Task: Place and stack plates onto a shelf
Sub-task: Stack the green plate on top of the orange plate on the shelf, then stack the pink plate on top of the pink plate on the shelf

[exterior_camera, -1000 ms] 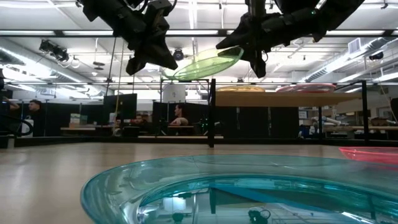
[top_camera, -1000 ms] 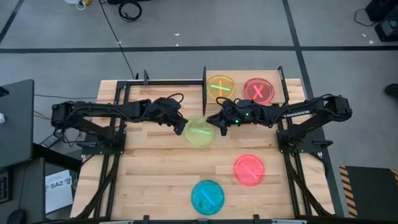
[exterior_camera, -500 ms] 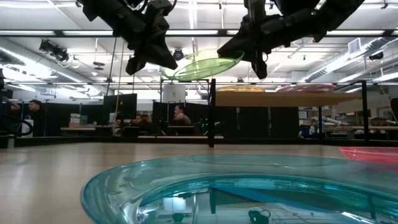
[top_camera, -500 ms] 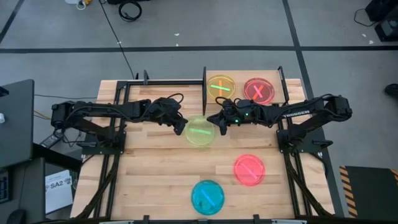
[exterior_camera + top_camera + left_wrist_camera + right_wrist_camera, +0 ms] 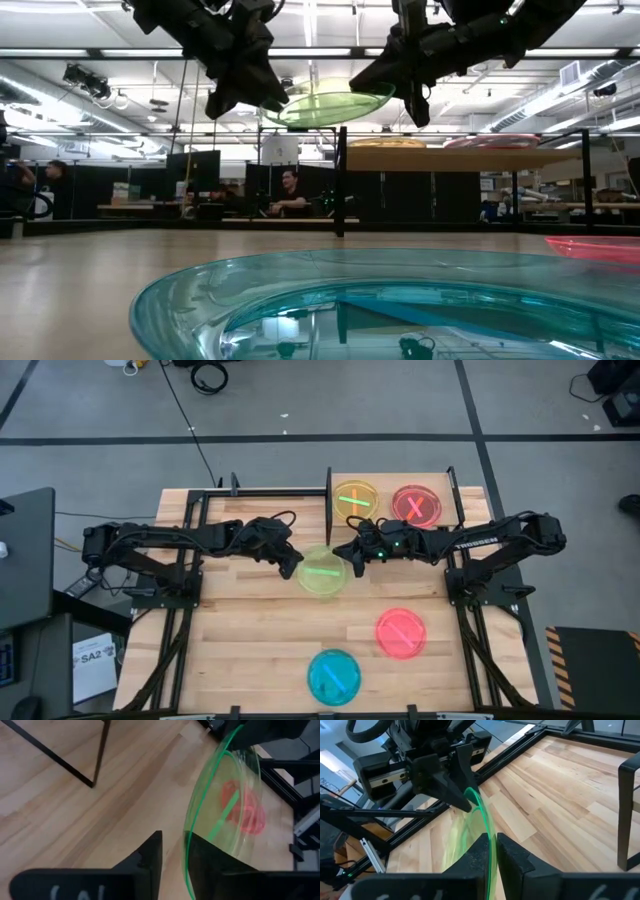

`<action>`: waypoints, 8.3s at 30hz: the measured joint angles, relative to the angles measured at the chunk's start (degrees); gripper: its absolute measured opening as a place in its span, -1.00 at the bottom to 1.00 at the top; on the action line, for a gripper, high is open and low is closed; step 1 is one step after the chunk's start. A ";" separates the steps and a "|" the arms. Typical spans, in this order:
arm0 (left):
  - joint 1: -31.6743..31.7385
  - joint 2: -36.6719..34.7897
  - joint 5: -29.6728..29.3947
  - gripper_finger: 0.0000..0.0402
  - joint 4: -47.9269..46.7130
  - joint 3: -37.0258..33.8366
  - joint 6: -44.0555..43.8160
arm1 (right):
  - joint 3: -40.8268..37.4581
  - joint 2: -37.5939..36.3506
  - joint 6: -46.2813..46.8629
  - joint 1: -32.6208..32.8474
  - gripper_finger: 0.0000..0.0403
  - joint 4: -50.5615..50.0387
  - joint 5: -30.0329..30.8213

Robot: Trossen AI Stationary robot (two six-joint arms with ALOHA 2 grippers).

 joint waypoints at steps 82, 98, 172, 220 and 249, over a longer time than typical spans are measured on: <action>-3.77 -12.56 -1.31 -0.52 -16.36 -0.02 5.85 | 0.04 -12.38 -10.10 -31.56 -0.90 -12.36 4.79; -3.77 -12.56 -1.29 -0.52 -16.34 -0.02 5.57 | 0.04 -12.22 -10.54 -31.61 -0.90 -14.40 4.77; -3.75 -12.56 -1.29 -0.52 -16.36 -0.02 5.57 | 0.04 -22.51 -13.79 -19.62 -0.32 -15.70 -21.83; -3.75 -12.56 -1.29 -0.52 -16.36 -0.02 5.59 | 0.02 -15.66 -2.36 23.78 -0.32 -61.82 -2.56; -3.76 -12.56 -1.29 -0.52 -16.36 -0.02 5.59 | 0.02 9.07 -9.49 23.71 -0.32 -61.80 -2.56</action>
